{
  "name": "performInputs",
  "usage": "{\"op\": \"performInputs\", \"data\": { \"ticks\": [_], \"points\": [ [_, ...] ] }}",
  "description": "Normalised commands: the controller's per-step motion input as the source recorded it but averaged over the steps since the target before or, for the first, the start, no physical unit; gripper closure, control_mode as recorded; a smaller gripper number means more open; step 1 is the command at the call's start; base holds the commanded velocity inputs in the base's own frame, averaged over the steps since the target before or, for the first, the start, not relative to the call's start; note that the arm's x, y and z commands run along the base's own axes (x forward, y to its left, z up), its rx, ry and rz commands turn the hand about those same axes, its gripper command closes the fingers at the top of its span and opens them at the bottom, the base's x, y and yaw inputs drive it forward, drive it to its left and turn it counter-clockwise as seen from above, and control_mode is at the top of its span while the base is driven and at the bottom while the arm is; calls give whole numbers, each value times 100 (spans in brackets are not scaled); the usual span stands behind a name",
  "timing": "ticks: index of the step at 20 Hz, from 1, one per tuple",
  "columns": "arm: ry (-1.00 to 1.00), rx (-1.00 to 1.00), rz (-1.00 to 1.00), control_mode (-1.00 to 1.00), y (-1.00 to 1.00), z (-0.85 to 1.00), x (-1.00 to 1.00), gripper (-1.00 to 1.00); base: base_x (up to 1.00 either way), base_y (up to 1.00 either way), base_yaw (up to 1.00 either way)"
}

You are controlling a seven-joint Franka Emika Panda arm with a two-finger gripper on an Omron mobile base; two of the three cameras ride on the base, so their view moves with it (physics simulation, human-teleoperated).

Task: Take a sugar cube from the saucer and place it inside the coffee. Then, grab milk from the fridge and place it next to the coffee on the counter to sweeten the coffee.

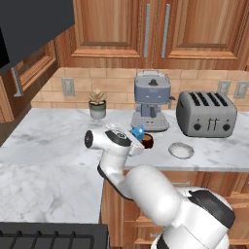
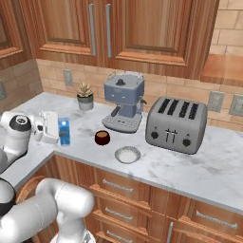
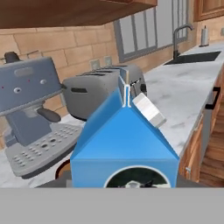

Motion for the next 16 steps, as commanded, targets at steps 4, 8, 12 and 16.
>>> {"op": "performInputs", "data": {
  "ticks": [4, 8, 12, 16],
  "points": [
    [0, 0, -12, -100, -5, -8, 17, 100, 0, 0, 0],
    [0, 0, -11, -100, -3, -13, 31, 100, 0, 0, 0],
    [0, 0, -8, -100, 0, -19, 44, 100, 0, 0, 0],
    [0, 0, -5, -100, 0, -26, 40, 100, 0, 0, 0]
  ]
}}
